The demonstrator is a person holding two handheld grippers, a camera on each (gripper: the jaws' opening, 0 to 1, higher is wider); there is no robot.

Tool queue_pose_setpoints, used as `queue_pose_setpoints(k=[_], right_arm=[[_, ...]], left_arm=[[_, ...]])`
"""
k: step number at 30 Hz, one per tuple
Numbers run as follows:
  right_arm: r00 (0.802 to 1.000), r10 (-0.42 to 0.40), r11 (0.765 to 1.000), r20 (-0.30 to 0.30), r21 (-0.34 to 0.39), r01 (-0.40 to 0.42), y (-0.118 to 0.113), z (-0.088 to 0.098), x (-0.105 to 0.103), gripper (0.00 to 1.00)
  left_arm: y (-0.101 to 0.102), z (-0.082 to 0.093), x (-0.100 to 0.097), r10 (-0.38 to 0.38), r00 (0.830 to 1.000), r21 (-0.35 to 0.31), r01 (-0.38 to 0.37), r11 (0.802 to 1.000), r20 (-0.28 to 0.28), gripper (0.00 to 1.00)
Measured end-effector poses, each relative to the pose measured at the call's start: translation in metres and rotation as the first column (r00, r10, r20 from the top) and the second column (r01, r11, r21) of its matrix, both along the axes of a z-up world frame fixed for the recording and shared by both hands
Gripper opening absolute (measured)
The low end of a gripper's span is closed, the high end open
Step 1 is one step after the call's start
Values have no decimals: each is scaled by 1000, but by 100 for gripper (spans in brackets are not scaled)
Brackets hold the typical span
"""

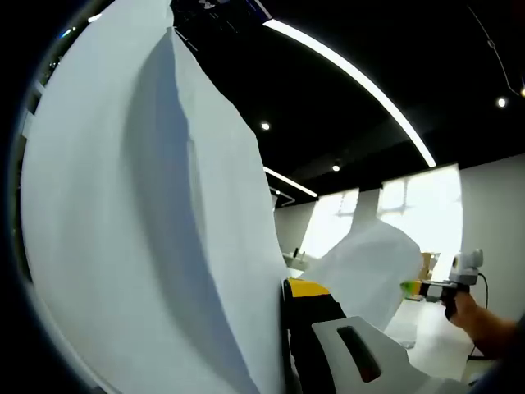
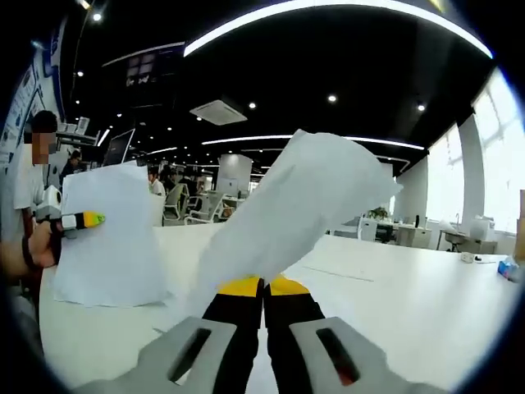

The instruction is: Organize the stack of printing papers by aligning and flattening the scattered papers on the table

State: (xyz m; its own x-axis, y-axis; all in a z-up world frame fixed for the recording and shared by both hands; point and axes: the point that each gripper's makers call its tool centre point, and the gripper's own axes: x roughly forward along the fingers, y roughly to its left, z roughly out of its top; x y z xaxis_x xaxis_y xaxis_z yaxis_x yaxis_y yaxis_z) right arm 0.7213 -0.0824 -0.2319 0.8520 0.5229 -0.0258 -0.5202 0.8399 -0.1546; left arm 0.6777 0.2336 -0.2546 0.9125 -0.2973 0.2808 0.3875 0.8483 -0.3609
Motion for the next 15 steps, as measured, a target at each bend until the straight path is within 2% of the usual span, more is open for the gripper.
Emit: queue_pose_setpoints(k=[2,15], right_arm=[[1000,-2,1000,5,5,2,3,2,-6,0],[999,13,1000,48,16,-14,5,18,-10,0]], left_arm=[[0,0,0,0,1000,0,0,1000,0,8],[0,0,0,0,1000,-1,0,1000,1,8]])
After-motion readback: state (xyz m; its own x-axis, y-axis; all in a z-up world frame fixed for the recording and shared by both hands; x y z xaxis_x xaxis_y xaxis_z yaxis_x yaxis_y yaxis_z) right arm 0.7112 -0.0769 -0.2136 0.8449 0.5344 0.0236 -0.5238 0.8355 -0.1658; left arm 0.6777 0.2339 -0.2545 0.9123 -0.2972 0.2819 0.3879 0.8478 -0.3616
